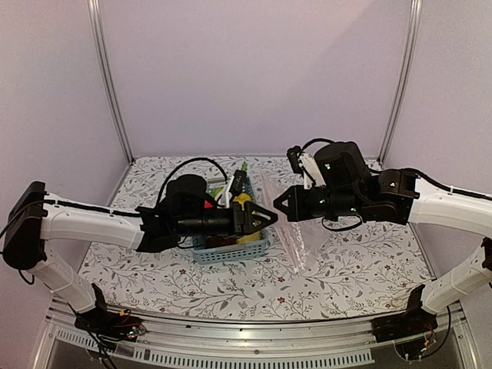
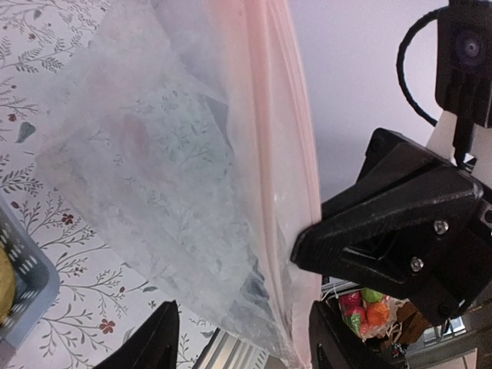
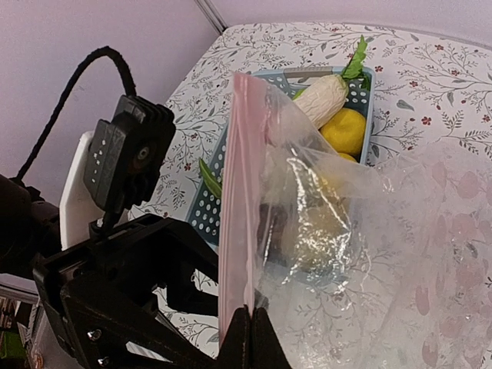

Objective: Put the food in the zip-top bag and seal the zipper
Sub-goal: Open the zipper food storage bag at the center of the board.

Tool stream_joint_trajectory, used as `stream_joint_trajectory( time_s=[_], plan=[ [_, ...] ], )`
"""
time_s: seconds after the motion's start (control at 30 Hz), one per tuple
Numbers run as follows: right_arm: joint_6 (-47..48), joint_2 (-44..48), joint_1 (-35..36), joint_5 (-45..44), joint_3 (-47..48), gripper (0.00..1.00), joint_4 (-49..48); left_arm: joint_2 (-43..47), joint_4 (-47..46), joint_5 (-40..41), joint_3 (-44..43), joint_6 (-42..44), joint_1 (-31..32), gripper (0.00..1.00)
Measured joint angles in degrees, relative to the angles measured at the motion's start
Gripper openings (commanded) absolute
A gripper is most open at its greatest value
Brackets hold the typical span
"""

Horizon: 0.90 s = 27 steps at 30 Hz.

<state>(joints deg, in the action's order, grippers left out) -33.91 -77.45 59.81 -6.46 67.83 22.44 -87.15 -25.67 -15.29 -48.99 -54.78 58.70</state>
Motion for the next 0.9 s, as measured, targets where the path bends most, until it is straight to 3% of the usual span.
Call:
stream_joint_trajectory(
  time_s=[0.1, 0.3, 0.43, 0.63, 0.9],
  plan=[
    [0.00, -0.33, 0.00, 0.00, -0.02, 0.00, -0.17, -0.63, -0.28, -0.35, -0.74, -0.28, 0.11, 0.47],
    [0.09, -0.63, 0.00, -0.13, -0.02, 0.00, -0.17, -2.45, -0.61, -0.76, -2.08, -1.01, 0.48, 0.12],
    [0.37, -0.74, 0.00, -1.09, 0.00, 0.00, 0.22, -3.06, 0.09, 0.09, -2.51, -2.12, 0.72, 0.02],
    [1.20, -0.96, 0.00, -5.35, 0.04, 0.00, 3.89, -3.04, 6.75, 5.29, -3.37, -2.49, 0.83, 0.00],
    [2.36, 1.73, 0.00, -9.73, 0.42, 0.00, 11.85, -2.84, 24.90, 14.99, -7.58, -0.04, 0.81, 0.00]
  ],
)
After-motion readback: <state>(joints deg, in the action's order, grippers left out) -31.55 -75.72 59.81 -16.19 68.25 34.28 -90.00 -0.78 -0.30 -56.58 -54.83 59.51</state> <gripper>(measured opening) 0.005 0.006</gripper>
